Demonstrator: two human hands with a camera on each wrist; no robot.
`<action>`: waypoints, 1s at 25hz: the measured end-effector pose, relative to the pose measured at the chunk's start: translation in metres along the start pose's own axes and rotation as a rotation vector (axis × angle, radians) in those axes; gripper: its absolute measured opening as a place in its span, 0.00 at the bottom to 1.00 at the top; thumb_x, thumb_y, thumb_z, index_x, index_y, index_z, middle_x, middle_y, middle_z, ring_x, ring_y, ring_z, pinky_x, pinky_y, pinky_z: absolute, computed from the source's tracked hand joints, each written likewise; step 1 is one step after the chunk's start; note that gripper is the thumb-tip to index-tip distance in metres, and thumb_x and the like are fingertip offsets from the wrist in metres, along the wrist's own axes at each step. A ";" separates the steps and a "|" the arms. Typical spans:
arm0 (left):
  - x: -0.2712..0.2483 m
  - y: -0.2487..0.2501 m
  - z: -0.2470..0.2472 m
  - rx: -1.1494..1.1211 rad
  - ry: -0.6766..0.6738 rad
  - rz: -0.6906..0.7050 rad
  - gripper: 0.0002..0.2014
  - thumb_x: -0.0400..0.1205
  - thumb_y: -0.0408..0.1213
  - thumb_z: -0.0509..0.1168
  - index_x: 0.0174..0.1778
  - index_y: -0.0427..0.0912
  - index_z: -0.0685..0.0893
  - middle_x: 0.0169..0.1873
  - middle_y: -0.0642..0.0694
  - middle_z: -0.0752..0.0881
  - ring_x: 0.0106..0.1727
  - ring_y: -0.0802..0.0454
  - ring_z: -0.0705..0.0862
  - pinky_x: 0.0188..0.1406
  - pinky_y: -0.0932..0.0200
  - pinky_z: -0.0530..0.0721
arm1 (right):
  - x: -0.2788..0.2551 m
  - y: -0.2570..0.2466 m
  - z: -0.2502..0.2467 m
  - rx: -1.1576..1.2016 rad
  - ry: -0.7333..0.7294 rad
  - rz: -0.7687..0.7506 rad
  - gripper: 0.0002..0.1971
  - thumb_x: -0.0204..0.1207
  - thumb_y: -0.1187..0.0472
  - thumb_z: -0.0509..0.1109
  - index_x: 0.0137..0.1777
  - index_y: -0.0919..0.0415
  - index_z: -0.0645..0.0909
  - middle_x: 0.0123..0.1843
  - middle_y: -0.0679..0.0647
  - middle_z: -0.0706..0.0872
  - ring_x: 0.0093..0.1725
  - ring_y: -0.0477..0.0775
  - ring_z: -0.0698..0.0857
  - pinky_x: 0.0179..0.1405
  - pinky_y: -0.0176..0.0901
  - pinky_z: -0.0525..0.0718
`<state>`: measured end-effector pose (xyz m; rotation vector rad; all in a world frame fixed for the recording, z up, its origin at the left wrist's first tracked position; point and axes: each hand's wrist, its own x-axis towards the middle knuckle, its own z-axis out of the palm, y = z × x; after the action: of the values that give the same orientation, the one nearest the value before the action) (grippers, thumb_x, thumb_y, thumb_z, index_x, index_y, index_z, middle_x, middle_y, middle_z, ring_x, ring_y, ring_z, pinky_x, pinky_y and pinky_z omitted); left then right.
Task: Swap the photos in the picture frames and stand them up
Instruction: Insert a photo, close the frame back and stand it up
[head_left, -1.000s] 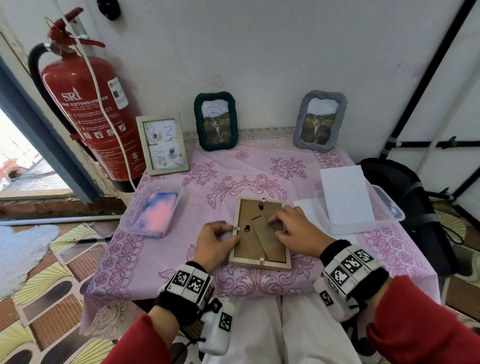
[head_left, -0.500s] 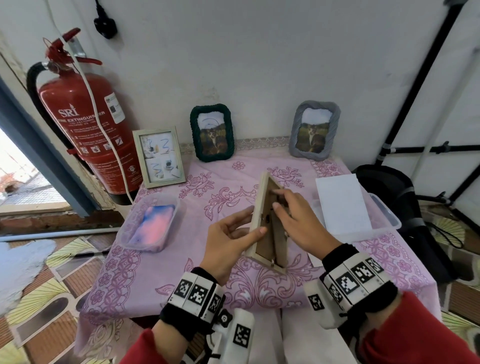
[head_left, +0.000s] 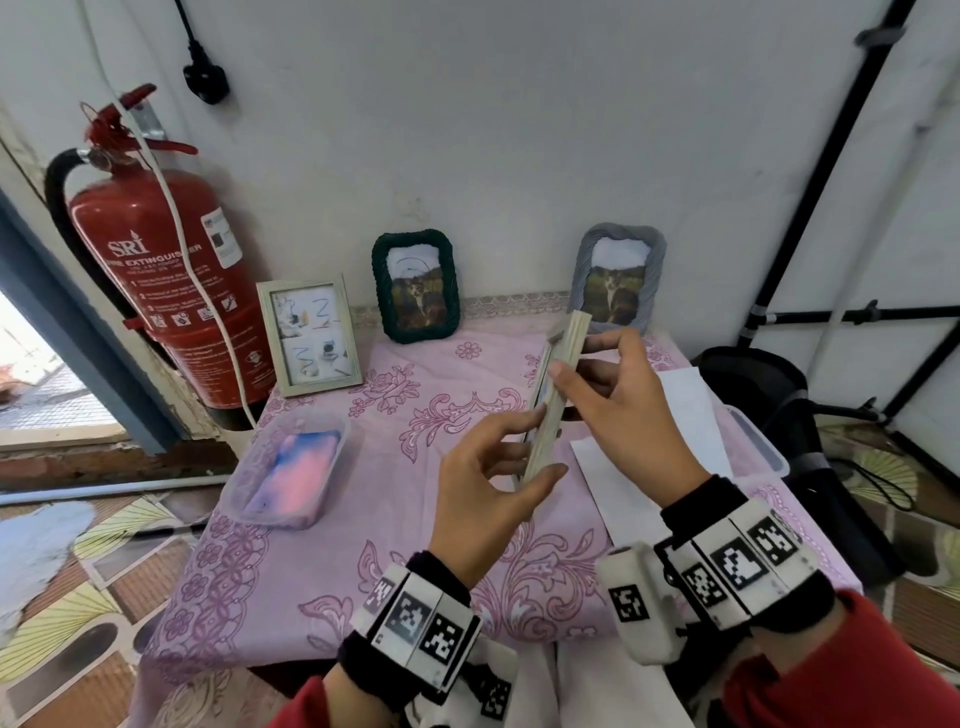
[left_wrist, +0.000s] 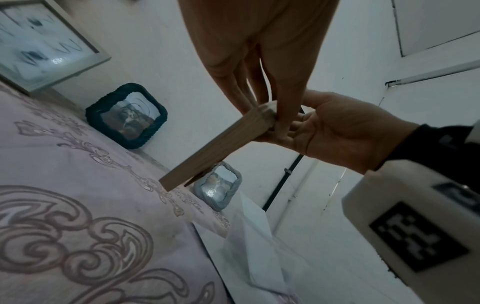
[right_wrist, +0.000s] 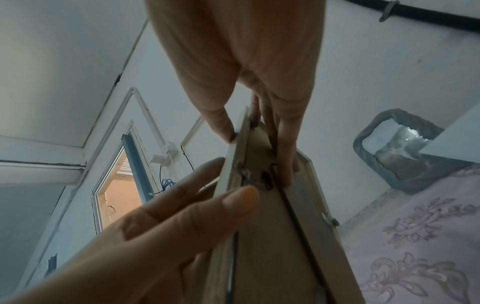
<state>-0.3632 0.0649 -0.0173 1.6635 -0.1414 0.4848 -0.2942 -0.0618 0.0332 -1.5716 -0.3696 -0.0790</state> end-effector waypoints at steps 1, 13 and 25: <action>0.000 0.000 0.001 0.003 -0.008 0.010 0.22 0.69 0.29 0.78 0.58 0.49 0.85 0.52 0.56 0.87 0.48 0.53 0.87 0.42 0.50 0.89 | -0.001 0.001 0.000 0.025 0.005 0.003 0.11 0.76 0.61 0.70 0.52 0.56 0.70 0.48 0.61 0.90 0.47 0.57 0.90 0.48 0.54 0.90; 0.016 -0.026 -0.023 0.078 0.077 -0.112 0.25 0.81 0.45 0.64 0.73 0.62 0.67 0.68 0.60 0.75 0.68 0.67 0.74 0.61 0.65 0.79 | -0.001 0.009 -0.006 0.091 0.131 -0.076 0.09 0.80 0.63 0.64 0.52 0.46 0.73 0.42 0.58 0.90 0.41 0.57 0.86 0.42 0.57 0.86; 0.012 -0.034 -0.028 -0.360 0.048 -0.267 0.22 0.83 0.35 0.59 0.74 0.51 0.69 0.53 0.47 0.90 0.54 0.48 0.89 0.45 0.51 0.89 | -0.003 0.036 -0.008 0.194 0.015 0.134 0.17 0.82 0.64 0.61 0.70 0.52 0.70 0.46 0.49 0.88 0.42 0.41 0.87 0.38 0.31 0.85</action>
<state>-0.3458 0.0995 -0.0417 1.2932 0.0297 0.2768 -0.2857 -0.0698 -0.0023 -1.3988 -0.2514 0.0477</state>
